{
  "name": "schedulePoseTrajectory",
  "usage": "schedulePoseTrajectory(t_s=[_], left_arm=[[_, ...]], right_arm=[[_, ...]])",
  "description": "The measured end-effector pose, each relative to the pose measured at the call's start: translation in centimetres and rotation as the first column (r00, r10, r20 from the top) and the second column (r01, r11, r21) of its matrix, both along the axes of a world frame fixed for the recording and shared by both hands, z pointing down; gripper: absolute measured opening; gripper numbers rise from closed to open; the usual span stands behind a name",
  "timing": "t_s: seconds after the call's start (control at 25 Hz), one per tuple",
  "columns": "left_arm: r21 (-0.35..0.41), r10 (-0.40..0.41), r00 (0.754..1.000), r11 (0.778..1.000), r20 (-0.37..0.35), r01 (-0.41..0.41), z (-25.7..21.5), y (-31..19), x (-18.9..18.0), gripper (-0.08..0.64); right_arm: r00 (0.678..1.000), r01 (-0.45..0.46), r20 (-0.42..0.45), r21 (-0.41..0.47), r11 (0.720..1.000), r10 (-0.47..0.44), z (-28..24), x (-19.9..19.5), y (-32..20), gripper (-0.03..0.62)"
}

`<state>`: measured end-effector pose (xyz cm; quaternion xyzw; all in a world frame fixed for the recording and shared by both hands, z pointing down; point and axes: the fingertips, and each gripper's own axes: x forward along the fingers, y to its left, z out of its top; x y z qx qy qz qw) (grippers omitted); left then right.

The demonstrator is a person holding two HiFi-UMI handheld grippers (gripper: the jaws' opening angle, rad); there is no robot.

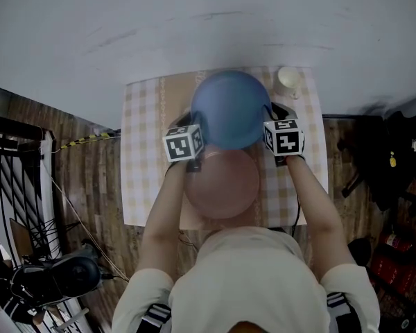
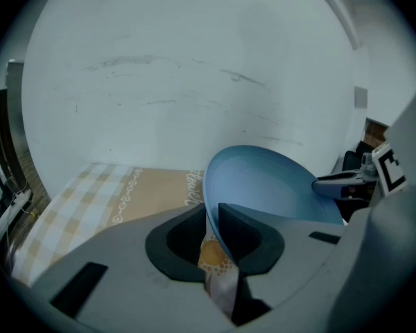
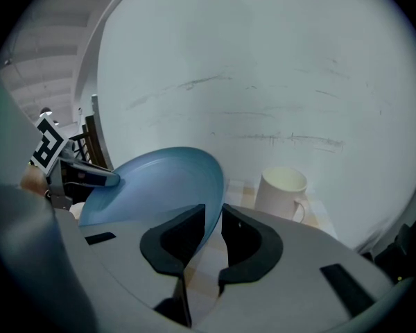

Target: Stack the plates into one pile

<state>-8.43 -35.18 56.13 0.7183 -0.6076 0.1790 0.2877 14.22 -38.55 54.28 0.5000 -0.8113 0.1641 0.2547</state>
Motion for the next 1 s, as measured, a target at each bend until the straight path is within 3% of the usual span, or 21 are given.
schedulePoseTrajectory(t_s=[1.0], left_arm=[[0.040, -0.015, 0.999, 0.999, -0.040, 0.017, -2.3, 12.0, -2.7, 0.052]], right_arm=[[1.000, 0.018, -0.003, 0.024, 1.000, -0.018, -1.6, -2.8, 11.4, 0.064]])
